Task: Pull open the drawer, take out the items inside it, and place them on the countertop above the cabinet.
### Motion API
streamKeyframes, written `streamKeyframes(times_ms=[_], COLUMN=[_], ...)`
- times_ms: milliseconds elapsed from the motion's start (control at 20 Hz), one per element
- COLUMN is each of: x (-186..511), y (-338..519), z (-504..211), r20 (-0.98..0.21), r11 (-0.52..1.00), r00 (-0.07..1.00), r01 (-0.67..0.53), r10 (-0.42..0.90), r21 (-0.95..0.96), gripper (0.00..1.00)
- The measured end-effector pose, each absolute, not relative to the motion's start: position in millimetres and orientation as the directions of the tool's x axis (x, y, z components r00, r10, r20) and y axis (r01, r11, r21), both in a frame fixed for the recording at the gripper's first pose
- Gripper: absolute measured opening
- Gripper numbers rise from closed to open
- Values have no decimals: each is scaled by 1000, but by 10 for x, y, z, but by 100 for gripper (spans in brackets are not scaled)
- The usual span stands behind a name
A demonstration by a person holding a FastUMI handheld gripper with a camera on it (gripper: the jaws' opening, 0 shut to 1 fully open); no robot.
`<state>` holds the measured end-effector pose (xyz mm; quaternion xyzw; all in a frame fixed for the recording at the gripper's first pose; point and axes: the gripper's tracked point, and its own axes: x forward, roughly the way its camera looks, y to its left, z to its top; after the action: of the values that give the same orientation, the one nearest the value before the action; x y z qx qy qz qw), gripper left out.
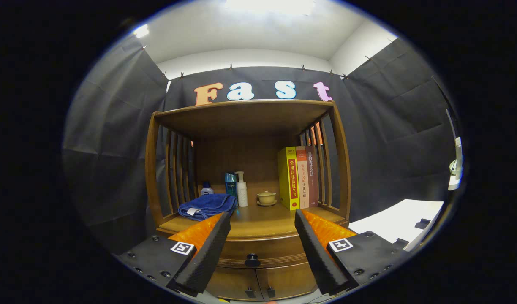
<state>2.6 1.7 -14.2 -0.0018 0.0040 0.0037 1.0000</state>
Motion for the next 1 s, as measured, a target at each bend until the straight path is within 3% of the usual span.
streamKeyframes(times_ms=[800,1000], x=[150,457], y=[80,106], z=[-413,-636], r20=[-43,10], r11=[999,999], r00=[998,999], r01=[-37,-31], r10=[35,32], r21=[-26,-19], gripper=[100,100])
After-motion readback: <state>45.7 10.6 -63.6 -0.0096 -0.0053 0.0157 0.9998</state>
